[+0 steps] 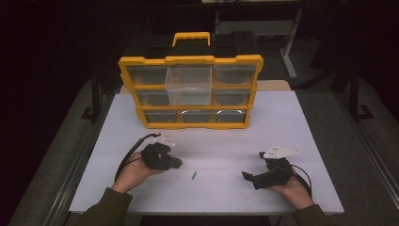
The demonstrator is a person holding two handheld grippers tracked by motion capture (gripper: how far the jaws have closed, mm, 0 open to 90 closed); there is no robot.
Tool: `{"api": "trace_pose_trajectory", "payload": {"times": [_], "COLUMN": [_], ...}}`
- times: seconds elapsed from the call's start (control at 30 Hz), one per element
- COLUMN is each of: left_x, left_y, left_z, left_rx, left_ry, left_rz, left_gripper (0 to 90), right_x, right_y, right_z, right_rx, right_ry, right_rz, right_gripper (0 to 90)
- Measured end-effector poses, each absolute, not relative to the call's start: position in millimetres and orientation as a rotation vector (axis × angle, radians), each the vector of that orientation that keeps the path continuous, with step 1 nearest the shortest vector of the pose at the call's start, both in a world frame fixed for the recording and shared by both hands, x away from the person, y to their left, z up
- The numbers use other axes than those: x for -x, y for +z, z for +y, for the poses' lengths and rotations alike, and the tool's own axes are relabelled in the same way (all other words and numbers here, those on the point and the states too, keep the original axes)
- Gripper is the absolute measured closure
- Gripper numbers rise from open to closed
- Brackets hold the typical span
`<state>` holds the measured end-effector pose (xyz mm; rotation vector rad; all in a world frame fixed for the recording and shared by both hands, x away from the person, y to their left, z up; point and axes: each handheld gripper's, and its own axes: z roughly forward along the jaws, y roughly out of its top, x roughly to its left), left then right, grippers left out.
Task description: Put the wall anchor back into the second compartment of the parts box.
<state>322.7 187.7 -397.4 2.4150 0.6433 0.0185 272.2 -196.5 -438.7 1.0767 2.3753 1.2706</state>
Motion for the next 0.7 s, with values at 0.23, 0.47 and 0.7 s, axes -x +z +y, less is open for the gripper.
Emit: {"api": "trace_pose_trajectory", "payload": {"times": [0.23, 0.47, 0.7], "left_x": [-325.9, -335.2, -343.6], "left_y": [-378.2, -355.0, -332.6], "left_z": [199.9, 211.7, 217.9], "left_rx": [-2.369, -2.368, -2.365], "left_ry": [0.007, 0.011, 0.018], "left_rz": [0.663, 0.654, 0.651], "left_gripper": [84.4, 84.4, 84.4], "right_x": [-272.8, -272.9, -273.1], "right_y": [-438.8, -438.9, -438.8], "right_z": [-196.5, -196.1, -196.6], "right_rx": [-1.08, -1.075, -1.081], "right_ry": [1.272, 1.272, 1.274], "right_rz": [2.372, 2.372, 2.369], "right_gripper": [0.0, 0.0, 0.0]}}
